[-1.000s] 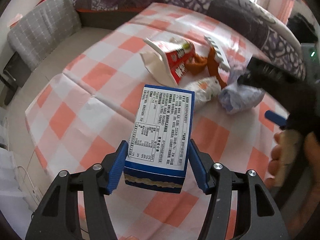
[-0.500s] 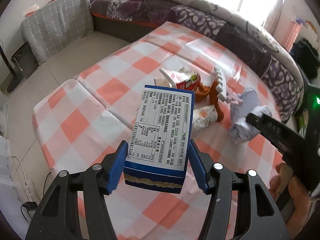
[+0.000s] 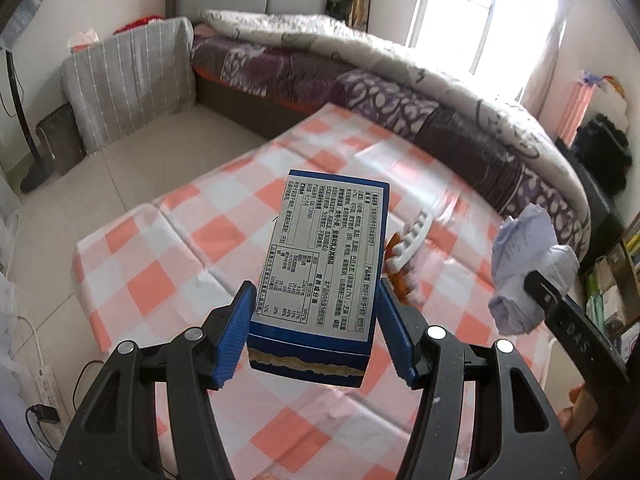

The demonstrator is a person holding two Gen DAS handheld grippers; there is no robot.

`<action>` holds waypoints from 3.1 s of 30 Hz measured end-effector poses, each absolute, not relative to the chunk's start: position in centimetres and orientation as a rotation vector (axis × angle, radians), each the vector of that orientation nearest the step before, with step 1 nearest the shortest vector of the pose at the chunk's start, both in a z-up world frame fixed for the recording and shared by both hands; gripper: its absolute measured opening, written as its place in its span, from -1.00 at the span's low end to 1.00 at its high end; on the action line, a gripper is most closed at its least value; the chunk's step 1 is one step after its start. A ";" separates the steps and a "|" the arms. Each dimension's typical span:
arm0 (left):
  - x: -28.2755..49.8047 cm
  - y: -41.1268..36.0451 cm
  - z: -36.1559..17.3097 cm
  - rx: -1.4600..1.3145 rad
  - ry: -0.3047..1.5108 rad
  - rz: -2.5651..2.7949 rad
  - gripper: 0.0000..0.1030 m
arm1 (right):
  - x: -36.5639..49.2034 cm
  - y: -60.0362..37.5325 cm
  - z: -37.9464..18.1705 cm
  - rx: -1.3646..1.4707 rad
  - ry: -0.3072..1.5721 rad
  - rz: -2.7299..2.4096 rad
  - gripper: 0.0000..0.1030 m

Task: Collect trash
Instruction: 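Grasp the white-and-blue box with the left tool while the right tool grasps the plastic bag, then carry the box and plastic bag to the white bin and release both inside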

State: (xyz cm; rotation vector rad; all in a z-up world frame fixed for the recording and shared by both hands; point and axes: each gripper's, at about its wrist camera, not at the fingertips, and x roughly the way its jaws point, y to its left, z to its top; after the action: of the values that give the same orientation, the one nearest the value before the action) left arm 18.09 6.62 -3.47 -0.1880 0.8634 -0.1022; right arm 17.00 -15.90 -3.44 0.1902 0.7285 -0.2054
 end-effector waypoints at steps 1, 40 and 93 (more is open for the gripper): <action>18.0 6.3 -3.2 -0.188 0.852 -0.104 0.16 | 16.6 -16.1 -3.1 0.182 0.717 -0.208 -0.13; 15.4 -9.1 -1.7 -0.020 0.779 -0.324 0.16 | 7.8 -30.6 0.8 0.268 0.623 -0.470 -0.12; 7.5 -26.7 -4.6 0.067 0.934 -0.852 0.44 | -0.6 -44.9 0.9 0.613 0.573 -0.785 0.74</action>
State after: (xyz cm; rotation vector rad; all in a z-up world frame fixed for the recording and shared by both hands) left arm 7.52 -26.66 -4.56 0.0666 0.9343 -0.8522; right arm -0.60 -44.92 0.92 0.6134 0.5732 -0.7851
